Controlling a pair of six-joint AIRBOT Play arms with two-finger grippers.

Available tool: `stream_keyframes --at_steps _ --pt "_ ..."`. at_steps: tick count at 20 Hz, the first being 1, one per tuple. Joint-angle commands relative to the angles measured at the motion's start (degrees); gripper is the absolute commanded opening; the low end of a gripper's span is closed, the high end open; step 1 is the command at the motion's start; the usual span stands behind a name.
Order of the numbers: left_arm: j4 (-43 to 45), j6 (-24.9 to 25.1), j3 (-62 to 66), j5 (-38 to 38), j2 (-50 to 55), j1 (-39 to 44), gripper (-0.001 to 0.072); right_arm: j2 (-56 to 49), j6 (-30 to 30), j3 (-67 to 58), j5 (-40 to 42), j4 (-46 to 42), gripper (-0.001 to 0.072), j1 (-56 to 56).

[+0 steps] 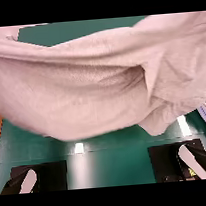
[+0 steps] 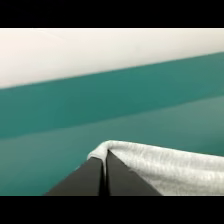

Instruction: Fold the shirts.

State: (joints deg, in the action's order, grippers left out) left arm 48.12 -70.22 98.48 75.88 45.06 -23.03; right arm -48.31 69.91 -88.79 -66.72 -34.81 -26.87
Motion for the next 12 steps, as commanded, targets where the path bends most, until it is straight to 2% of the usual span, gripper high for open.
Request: stream_keyframes --at_steps 1,4,7,9,12 --pt "-4.92 4.31 -12.04 -1.36 6.25 2.6 0.002 -10.69 -3.54 4.57 -2.71 0.11 0.0012 6.67" --pt "-4.31 11.69 -28.89 -10.47 12.81 10.23 0.002 -18.45 -5.97 13.73 4.17 0.07 0.0012 13.11" --pt "-4.33 17.97 -40.44 -29.33 21.07 16.96 0.002 -26.47 -8.48 19.65 13.94 0.26 0.0012 16.79" --pt "-4.37 19.56 -42.21 -39.04 28.72 20.11 0.002 -31.89 -8.74 20.87 19.5 0.33 0.0012 17.99" --pt "-6.67 19.71 -41.92 -49.81 36.24 22.34 0.002 -38.93 -10.75 19.37 22.64 0.33 0.0013 18.56"
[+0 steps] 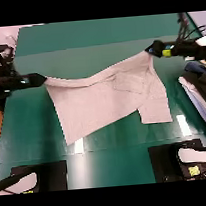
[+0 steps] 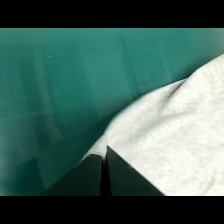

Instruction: Fold the shirts.

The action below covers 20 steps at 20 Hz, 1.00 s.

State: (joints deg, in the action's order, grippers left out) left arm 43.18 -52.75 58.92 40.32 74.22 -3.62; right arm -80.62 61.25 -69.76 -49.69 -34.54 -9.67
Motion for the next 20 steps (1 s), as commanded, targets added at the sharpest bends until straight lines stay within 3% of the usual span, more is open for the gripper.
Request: stream_keyframes --at_steps 1,8,9,10,11,12,18,20 --pt "-2.67 2.25 -1.53 -16.83 8.31 3.28 0.002 -9.18 -2.32 -1.7 5.62 0.09 0.0013 1.36" --pt "-2.67 5.77 7.21 -18.73 10.14 3.28 0.0022 -20.17 -1.7 -17.14 1.92 0.17 0.0015 0.2" --pt "-2.67 5.79 7.78 -18.43 10.12 3.26 0.0027 -20.79 -1.7 -18.62 0.83 0.11 0.0051 -0.44" --pt "-2.56 5.86 8.31 -17.55 10.12 3.17 0.0264 -21.22 -1.68 -20.0 -0.39 0.13 0.0288 -1.18" --pt "-2.56 5.29 8.74 -16.46 10.05 3.15 0.0506 -21.53 -1.68 -21.44 -1.88 0.11 0.0455 -2.03" --pt "-2.51 4.63 9.44 -13.42 9.9 2.8 0.0593 -21.53 -1.57 -22.8 -3.8 0.09 0.0459 -3.19" --pt "2.51 -7.63 8.2 16.94 3.65 -6.51 0.0602 -18.67 0.52 -27.82 -19.69 -0.11 0.046 -14.08" --pt "6.01 -11.8 1.25 21.42 -1.97 -8.66 0.0602 -15.54 0.96 -24.65 -21.66 0.04 0.0459 -17.4"
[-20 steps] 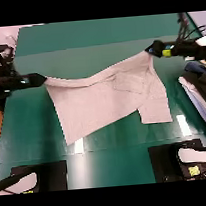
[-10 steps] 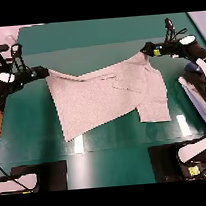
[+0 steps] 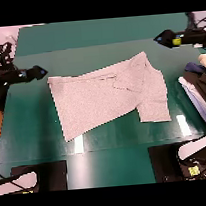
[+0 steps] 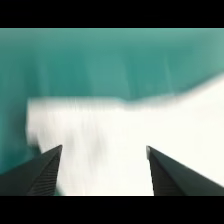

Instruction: Fold the shirts.

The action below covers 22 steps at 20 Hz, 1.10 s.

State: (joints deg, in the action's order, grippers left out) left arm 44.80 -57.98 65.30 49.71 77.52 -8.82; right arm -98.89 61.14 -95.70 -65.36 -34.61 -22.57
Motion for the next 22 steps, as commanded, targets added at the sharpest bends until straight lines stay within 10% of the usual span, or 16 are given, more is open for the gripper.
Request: stream_keyframes --at_steps 1,7,22 --pt "4.81 -8.55 -9.51 12.7 -8.85 -4.09 0.0602 4.59 1.55 3.67 -5.95 0.13 0.046 -5.97" --pt "-0.26 -19.12 -27.34 27.17 -18.71 -3.67 0.071 12.68 1.77 14.14 -4.83 0.15 0.0459 -9.64" --pt "1.27 -24.76 -37.86 15.19 -17.92 11.13 0.0708 14.95 1.84 14.34 -6.69 0.13 0.0457 -9.09"
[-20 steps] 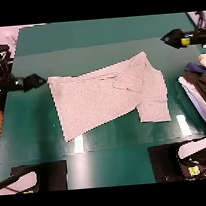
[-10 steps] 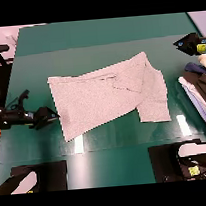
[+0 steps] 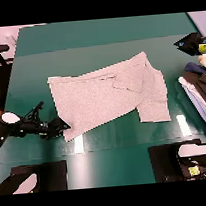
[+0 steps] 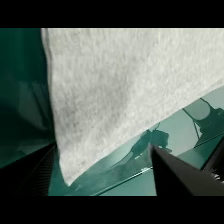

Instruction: Fold the shirts.

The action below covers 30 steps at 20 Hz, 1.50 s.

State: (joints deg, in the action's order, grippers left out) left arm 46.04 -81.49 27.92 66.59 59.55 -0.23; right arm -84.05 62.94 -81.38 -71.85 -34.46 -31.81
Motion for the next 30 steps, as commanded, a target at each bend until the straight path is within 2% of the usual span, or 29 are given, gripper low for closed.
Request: stream_keyframes --at_steps 1,3,4,5,6,10,13,17,19,26,30 --pt "-0.5 -1.46 -0.48 -2.34 0.04 3.76 0.0707 0.11 0.04 0.02 -0.33 -0.04 0.0457 0.15" --pt "-2.73 -1.53 -0.48 -4.35 0.04 5.88 0.0677 0.02 0.04 0.07 -0.28 -0.66 0.0457 0.17" --pt "-4.04 -1.51 -0.48 -5.57 0.04 6.51 0.0561 -0.31 0.11 0.07 -0.74 -1.77 0.0457 0.2" --pt "-5.42 -0.09 -0.42 -6.21 0.04 6.56 0.0272 -0.98 0.66 0.07 -2.25 -2.29 0.0457 0.2" --pt "-6.27 1.92 -0.26 -6.86 0.02 6.54 0.0031 -1.81 1.42 0.13 -4.46 -3.17 0.0457 0.2" --pt "-1.75 3.91 3.23 -7.63 0.02 4.15 0.0019 -1.75 1.57 9.66 -7.67 -5.49 0.0457 0.2" --pt "2.99 3.98 6.99 -6.64 0.02 -2.71 0.0019 -0.55 1.53 18.91 -8.46 -9.75 0.0457 -0.5" --pt "3.37 6.03 8.52 -5.84 0.02 -10.99 0.002 4.13 0.98 27.19 -7.06 -14.6 0.0457 -3.45" --pt "3.23 7.89 8.5 -4.42 0.02 -11.54 0.002 6.21 0.96 29.73 -6.54 -15.89 0.0457 -5.2" --pt "2.8 8.15 8.5 -3.43 0.02 -11.54 0.0021 8.44 0.85 39.56 -2.58 -16.52 0.0457 -2.54" --pt "2.8 8.15 8.5 -2.54 0.02 -11.54 0.0021 8.44 0.85 42.38 1.25 -13.2 0.0449 0.46"
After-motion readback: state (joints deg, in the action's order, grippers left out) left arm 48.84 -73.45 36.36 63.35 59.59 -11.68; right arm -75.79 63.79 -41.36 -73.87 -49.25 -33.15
